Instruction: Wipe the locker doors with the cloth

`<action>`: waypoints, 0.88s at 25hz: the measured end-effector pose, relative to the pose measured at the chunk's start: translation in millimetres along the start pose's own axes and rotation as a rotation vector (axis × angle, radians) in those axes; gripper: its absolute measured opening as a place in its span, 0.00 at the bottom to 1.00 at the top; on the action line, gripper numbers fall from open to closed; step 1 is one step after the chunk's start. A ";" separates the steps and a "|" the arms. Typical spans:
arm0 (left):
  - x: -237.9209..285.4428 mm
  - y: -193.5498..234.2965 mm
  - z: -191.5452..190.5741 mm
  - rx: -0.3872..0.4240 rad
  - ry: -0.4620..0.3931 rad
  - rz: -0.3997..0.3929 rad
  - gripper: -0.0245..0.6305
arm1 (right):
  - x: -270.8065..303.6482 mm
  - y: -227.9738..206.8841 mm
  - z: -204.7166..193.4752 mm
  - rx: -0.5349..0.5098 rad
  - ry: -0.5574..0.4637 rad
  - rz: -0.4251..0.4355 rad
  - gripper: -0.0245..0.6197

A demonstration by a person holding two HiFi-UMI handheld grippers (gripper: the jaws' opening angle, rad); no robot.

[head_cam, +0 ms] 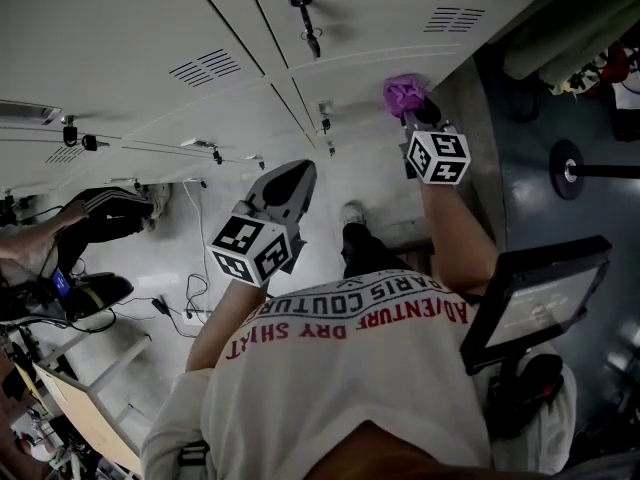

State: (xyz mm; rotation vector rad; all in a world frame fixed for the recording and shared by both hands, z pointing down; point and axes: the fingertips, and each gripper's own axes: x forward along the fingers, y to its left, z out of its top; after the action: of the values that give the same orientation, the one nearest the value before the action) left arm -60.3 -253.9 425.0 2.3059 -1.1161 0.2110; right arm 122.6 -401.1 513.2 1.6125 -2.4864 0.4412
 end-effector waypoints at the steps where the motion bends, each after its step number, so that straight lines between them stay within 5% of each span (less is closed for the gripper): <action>1: 0.5 -0.2 -0.3 0.000 0.001 -0.001 0.04 | -2.8 -11.3 0.7 0.001 -0.002 -0.024 0.16; 7: 1.8 -1.2 -4.7 -0.007 0.011 -0.006 0.04 | -15.7 -64.2 0.6 0.020 -0.005 -0.139 0.16; 13: 1.4 1.0 -6.0 -0.009 0.011 0.001 0.04 | -16.7 -67.2 -0.1 0.017 -0.013 -0.152 0.15; 22: -6.4 5.2 -6.8 -0.029 -0.015 0.019 0.04 | -32.6 -10.3 -14.2 -0.007 0.004 -0.014 0.15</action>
State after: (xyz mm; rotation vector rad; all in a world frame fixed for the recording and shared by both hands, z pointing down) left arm -67.7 -248.4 430.4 2.2756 -1.1417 0.1844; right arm 145.0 -372.1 519.2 1.6242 -2.4693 0.4325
